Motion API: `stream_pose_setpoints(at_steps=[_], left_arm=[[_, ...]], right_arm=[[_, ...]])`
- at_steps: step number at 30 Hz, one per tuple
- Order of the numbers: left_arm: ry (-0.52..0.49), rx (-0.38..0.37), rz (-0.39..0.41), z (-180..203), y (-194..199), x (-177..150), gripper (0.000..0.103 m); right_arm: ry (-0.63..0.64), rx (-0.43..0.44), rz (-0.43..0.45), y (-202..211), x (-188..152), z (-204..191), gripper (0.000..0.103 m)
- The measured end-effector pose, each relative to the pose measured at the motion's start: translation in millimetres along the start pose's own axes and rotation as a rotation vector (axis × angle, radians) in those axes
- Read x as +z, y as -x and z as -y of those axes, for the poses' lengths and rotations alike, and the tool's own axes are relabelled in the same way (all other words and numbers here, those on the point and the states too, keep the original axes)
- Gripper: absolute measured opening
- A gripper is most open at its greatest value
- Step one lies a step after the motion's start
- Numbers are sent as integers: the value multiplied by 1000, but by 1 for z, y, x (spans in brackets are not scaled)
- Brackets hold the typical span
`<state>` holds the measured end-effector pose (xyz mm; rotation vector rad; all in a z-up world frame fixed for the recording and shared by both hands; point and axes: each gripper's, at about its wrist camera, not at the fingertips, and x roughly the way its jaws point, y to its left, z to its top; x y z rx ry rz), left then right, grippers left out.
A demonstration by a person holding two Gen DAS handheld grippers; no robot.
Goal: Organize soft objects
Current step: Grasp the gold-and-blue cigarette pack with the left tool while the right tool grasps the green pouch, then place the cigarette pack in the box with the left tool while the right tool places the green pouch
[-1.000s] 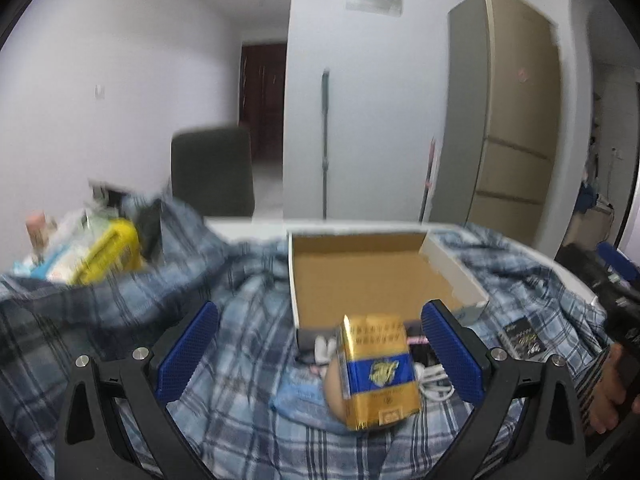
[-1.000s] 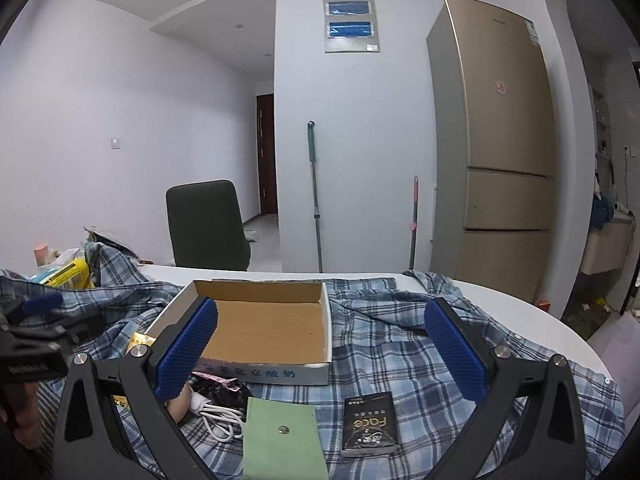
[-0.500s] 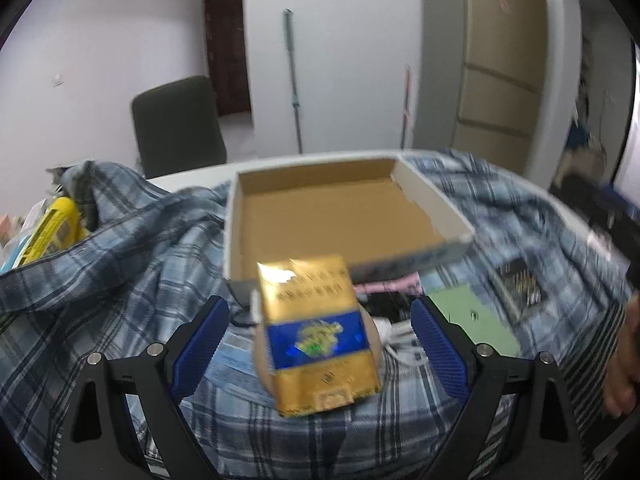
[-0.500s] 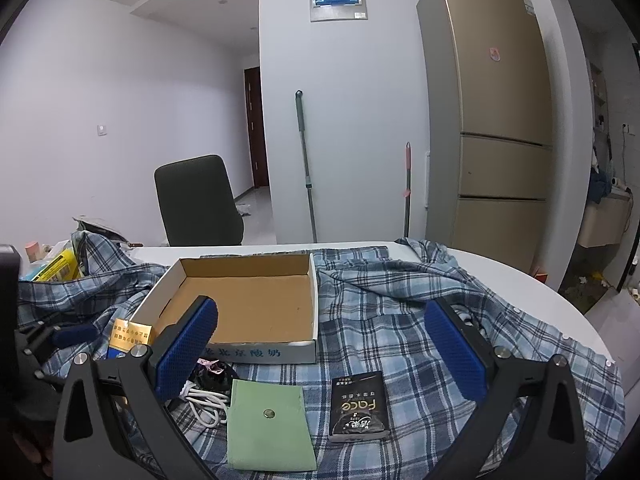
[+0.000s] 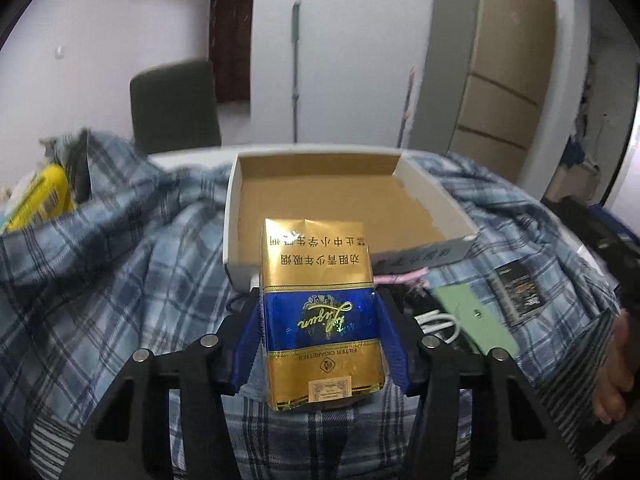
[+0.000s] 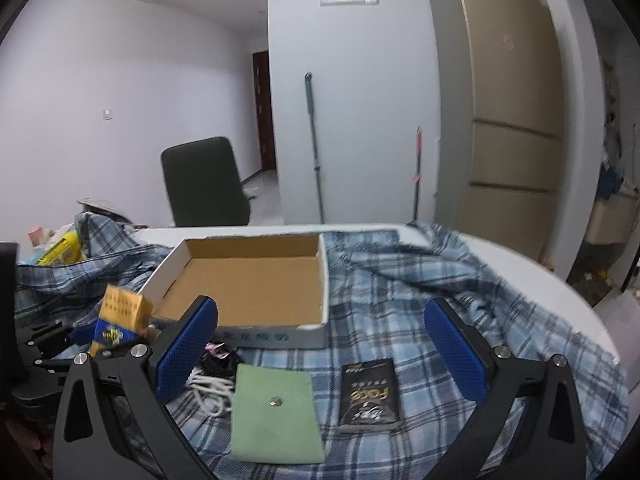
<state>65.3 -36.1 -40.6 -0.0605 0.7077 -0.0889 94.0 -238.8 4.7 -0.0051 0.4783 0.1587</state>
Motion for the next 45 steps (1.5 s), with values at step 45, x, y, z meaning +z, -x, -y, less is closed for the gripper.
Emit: stream_pose_setpoints(at_steps=[45], left_arm=[[-9, -71, 358, -6, 66, -4, 56]], right_arm=[[10, 246, -536, -82, -50, -15, 67]])
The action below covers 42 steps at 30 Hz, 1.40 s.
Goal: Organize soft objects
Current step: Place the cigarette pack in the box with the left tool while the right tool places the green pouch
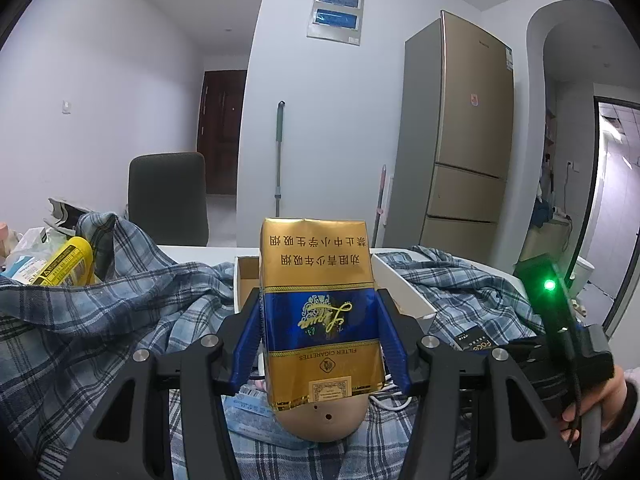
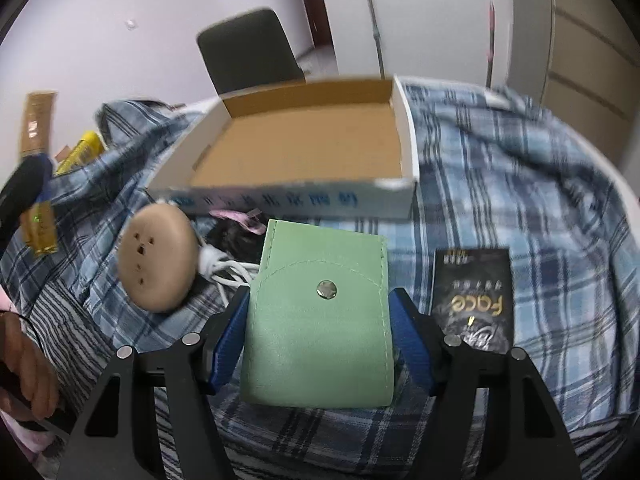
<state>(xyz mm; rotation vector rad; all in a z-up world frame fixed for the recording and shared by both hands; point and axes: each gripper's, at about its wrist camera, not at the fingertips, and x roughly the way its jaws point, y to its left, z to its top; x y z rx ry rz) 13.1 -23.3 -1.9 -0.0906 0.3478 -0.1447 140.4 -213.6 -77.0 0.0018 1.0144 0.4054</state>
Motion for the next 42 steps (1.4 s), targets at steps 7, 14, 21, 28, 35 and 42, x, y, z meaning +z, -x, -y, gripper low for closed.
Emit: stream_pose_setpoints(at_steps=[7, 14, 21, 28, 35, 42], left_arm=[[-10, 15, 47, 1, 8, 2, 56], [-24, 21, 75, 2, 14, 3, 56], [-44, 35, 129, 6, 23, 17, 56], [-52, 55, 190, -1, 18, 47, 56], [-57, 36, 233, -5, 2, 82, 56], [-35, 16, 183, -15, -38, 105, 56]], right_arm=[[113, -55, 241, 40, -4, -24, 67], [148, -101, 395, 68, -5, -34, 67], [146, -102, 458, 92, 4, -41, 67], [191, -137, 527, 120, 33, -55, 67], [178, -142, 586, 126, 73, -57, 67], [171, -150, 583, 107, 109, -57, 67]])
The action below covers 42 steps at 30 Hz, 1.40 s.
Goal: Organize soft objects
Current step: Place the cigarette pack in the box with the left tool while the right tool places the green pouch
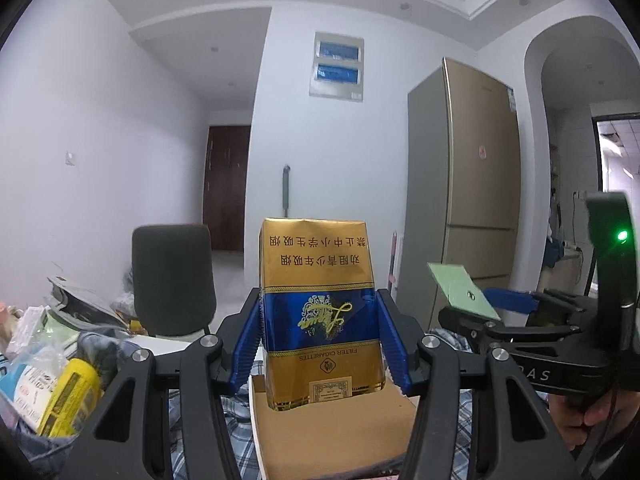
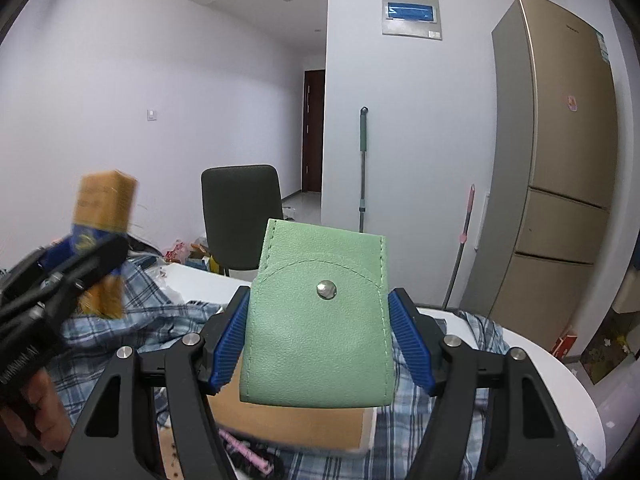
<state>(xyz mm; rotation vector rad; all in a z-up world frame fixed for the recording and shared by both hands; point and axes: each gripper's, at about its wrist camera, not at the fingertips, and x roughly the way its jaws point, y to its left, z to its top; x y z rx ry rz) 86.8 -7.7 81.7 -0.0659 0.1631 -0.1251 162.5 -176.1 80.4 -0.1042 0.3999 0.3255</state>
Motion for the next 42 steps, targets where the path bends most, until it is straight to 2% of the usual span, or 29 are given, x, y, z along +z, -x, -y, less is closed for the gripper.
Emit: stream_pose_setpoints(at_steps=[1, 2, 7, 10, 14, 16, 20, 24, 28, 30, 32, 35, 40, 42], left_arm=[[-12, -11, -30, 0, -10, 0, 56], [-24, 9, -61, 0, -22, -2, 56], [8, 25, -210, -10, -63, -19, 56], [34, 17, -304, -19, -87, -37, 56], [52, 5, -384, -24, -110, -56, 56], [63, -12, -404, -26, -116, -65, 56], [52, 0, -449, -25, -128, -83, 56], [47, 8, -470, -24, -135, -90, 57], [51, 10, -471, -25, -130, -94, 59], [53, 19, -460, -27, -128, -93, 69], [53, 27, -443, -27, -124, -93, 81], [50, 32, -415, -26, -117, -88, 82], [63, 37, -380, -26, -107, -76, 82], [34, 42, -352, -23, -102, -66, 82]], right_arm=[[2, -1, 4, -4, 2, -1, 67], [-1, 1, 5, -9, 4, -1, 67], [-43, 21, -24, -32, 0, 2, 67], [-42, -10, -18, -46, -9, 2, 67], [-30, -2, -91, -70, -30, 0, 67], [-23, -2, -121, -80, -38, -1, 67], [-22, -3, -179, -97, -53, 1, 67], [-45, 7, -248, -115, -67, 6, 67], [-45, 10, -279, -123, -76, 9, 67], [-55, 26, -299, -126, -78, 10, 69], [-60, 30, -307, -128, -79, 10, 79], [-52, 15, -298, -128, -80, 11, 83], [-67, 1, -271, -121, -72, 15, 83], [-80, 3, -261, -116, -66, 18, 83]])
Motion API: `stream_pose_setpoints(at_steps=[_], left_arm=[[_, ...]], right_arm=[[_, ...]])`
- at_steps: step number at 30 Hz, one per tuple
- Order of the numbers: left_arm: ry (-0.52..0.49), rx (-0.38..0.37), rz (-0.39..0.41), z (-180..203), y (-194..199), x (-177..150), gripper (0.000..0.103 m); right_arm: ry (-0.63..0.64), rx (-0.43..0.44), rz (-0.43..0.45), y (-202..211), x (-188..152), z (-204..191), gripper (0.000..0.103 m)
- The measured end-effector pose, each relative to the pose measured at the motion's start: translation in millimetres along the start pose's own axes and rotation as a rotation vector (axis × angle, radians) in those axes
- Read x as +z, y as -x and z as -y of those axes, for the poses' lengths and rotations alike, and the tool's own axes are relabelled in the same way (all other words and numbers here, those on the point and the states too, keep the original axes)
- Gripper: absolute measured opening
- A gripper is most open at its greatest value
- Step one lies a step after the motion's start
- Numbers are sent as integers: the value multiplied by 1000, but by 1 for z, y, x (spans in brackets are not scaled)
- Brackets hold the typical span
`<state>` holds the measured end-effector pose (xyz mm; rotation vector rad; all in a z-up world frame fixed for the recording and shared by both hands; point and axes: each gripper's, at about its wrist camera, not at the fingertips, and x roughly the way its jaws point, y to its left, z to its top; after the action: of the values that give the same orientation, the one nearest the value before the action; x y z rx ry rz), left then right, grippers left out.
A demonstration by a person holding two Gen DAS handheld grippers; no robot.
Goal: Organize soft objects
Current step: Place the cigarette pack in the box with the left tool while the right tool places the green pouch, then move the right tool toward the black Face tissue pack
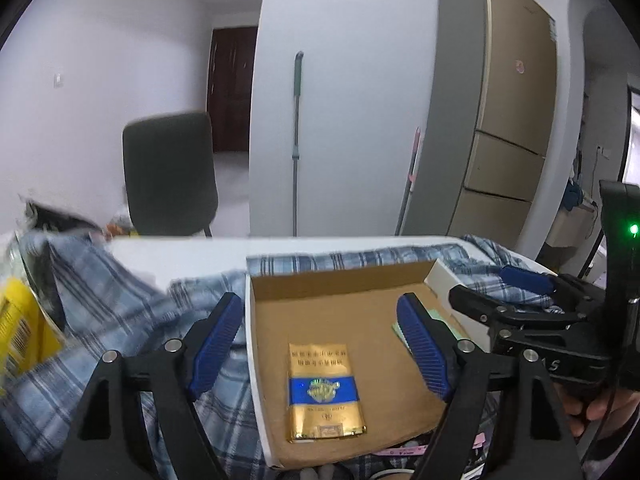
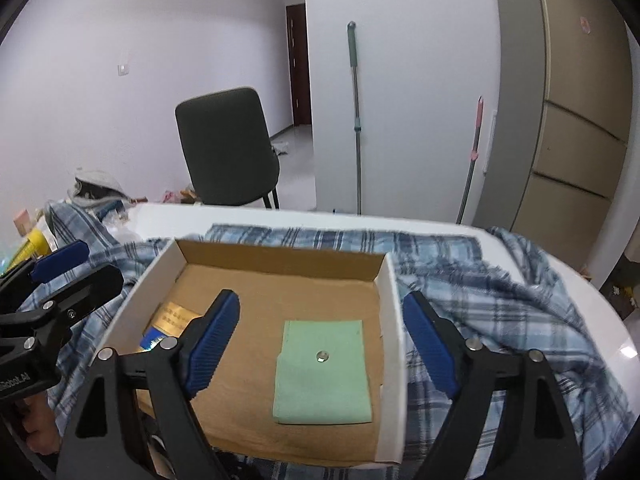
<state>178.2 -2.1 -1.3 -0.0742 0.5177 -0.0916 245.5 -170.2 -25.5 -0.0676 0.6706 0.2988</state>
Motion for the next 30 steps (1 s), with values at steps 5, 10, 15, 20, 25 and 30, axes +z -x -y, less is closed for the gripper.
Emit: stream_pose_setpoints(at_steps=[5, 10, 15, 20, 25, 30], left_arm=[[18, -2, 74, 1, 37, 21, 82], [23, 1, 129, 8, 82, 36, 82], [17, 11, 206, 18, 131, 36, 82], [10, 9, 261, 25, 165, 20, 82], [-17, 20, 270, 37, 172, -13, 82], [-19, -6, 250, 45, 161, -38, 82]], right_arm=[[11, -13, 65, 33, 17, 2, 83], [16, -30, 154, 80, 30, 2, 83], [24, -103, 320, 147, 27, -2, 84], [23, -62, 360, 191, 17, -2, 86], [35, -82, 381, 209, -5, -2, 86], [11, -105, 369, 212, -32, 4, 86]])
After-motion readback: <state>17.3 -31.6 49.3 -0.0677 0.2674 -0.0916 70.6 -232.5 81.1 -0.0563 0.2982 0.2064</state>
